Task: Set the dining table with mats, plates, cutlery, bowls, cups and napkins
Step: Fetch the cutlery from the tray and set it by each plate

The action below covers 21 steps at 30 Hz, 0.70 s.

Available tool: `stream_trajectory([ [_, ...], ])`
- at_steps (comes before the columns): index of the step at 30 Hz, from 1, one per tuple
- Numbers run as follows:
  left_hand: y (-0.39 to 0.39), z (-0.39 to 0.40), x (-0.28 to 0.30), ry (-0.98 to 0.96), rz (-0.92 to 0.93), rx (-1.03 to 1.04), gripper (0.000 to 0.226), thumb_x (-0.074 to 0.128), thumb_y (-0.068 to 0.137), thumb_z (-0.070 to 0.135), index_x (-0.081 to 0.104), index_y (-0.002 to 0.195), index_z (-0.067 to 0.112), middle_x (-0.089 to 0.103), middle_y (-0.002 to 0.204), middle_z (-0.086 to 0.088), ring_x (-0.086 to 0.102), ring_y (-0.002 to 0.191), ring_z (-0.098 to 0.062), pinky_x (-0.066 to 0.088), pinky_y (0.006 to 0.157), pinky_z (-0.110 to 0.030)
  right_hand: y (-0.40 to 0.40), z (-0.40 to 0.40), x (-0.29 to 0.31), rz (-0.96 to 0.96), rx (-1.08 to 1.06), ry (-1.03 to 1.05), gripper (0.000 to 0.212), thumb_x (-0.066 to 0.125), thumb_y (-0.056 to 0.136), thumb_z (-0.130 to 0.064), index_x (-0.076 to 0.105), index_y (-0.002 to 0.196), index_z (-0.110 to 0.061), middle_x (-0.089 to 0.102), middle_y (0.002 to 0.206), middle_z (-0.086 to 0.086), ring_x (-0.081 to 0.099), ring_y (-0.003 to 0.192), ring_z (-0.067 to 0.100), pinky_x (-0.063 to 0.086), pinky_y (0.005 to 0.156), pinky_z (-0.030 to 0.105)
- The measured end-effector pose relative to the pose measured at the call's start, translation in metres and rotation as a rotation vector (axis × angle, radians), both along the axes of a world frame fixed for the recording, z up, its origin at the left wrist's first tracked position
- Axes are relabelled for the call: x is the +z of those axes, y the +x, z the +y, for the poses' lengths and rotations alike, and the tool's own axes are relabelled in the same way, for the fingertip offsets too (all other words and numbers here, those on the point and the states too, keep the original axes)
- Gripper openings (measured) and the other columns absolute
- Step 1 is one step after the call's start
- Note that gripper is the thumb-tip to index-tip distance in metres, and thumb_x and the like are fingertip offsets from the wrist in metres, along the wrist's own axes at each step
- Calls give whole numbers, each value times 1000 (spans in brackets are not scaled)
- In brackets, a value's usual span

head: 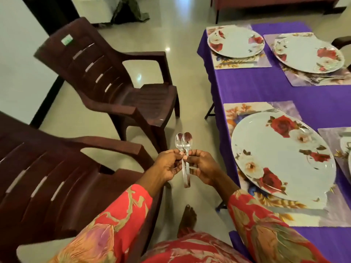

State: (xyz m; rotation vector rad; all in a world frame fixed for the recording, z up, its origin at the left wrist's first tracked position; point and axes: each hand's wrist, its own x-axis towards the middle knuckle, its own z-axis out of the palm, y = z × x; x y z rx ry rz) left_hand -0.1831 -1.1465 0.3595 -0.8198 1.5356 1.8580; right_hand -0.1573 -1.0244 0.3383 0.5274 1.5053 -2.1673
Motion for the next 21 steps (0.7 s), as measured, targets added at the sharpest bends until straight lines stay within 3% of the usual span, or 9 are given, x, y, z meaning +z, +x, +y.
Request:
stream_trajectory([
  [3,-45,24,-5,-27,-10,-57,20,48,92,-3,63,100,7,62,77,-5,55,65,-12,51,55,-20,-31,22,-2,0,-61,12,13,56,87,1,64,82,-8,65,81,11,62,75,24,52,72,37],
  [7,-91,68,-3,-19,2,-161,19,46,93,-3,60,97,8,59,76,-5,53,64,-12,48,66,-24,-64,57,0,5,-168,34,8,57,88,-1,63,87,-7,66,81,10,63,75,23,53,68,32],
  [13,-136,132,1,-50,12,-344,24,44,93,-4,58,79,10,57,70,-5,48,58,-13,45,49,-20,-85,101,5,20,-381,56,16,60,88,-3,59,103,3,68,81,8,66,74,21,55,69,31],
  [16,-155,162,2,-65,20,-423,28,43,92,-6,56,72,9,55,63,-5,46,54,-13,41,40,-14,-92,120,6,16,-496,47,10,60,87,0,61,96,2,69,69,1,65,65,17,54,58,25],
  [19,-176,188,-3,-104,40,-523,33,41,86,-13,56,67,9,54,44,-2,49,41,-11,40,40,-15,-100,137,5,-23,-584,90,7,63,86,-1,64,89,-8,69,75,3,64,68,17,52,60,27],
  [21,-192,206,-11,-124,55,-583,32,39,83,-14,58,68,7,56,45,-4,51,40,-14,43,45,-19,-106,149,3,-48,-625,108,9,64,85,-2,63,88,-10,67,82,7,64,73,20,51,62,29],
])
